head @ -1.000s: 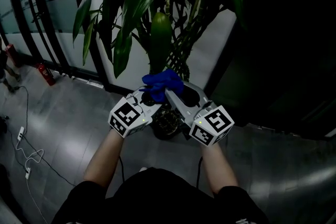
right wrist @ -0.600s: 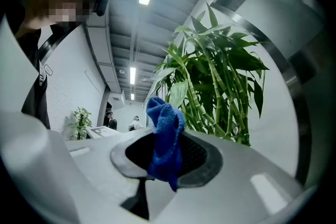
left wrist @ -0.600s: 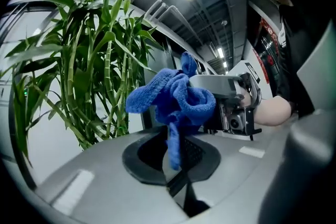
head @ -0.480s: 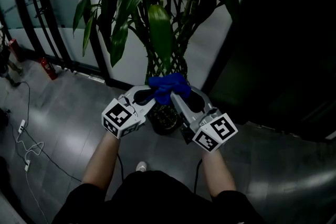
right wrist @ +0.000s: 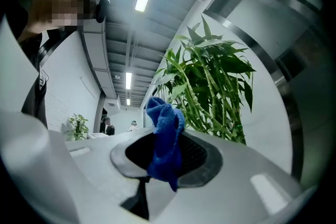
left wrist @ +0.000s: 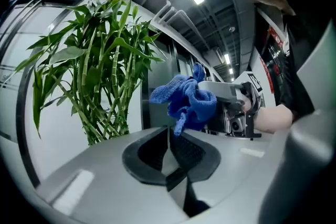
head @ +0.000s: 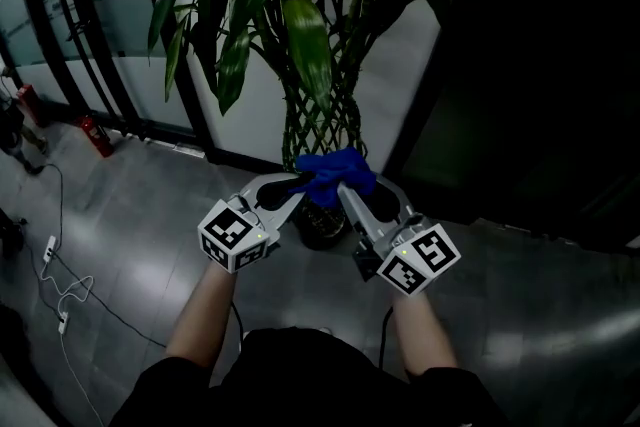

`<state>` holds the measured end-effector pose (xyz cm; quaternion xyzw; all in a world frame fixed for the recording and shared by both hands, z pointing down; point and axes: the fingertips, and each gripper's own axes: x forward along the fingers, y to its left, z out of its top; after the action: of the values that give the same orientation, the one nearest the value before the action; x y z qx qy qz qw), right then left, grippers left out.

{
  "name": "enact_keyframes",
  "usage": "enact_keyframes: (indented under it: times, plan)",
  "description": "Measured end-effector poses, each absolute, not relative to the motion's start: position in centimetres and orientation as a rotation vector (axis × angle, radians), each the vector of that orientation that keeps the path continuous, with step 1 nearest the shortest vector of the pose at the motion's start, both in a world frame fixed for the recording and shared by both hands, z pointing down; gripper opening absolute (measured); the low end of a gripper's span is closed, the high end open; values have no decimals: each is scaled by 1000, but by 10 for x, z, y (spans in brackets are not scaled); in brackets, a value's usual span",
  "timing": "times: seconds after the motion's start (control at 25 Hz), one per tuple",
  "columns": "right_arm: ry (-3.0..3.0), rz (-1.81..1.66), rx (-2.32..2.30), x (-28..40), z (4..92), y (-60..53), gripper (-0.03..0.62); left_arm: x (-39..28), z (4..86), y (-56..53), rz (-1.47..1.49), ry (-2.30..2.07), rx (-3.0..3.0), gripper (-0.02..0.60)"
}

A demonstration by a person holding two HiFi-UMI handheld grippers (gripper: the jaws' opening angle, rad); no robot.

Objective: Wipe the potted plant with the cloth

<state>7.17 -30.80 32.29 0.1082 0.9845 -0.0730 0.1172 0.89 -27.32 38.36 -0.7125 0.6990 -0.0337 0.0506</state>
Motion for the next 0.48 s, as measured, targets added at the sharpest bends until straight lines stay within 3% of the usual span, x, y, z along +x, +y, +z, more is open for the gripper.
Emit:
enact_keyframes:
  times: [0.48]
  plan:
    - [2908, -198, -48, 80, 352, -230, 109, -33, 388, -141, -58, 2158, -2089, 21]
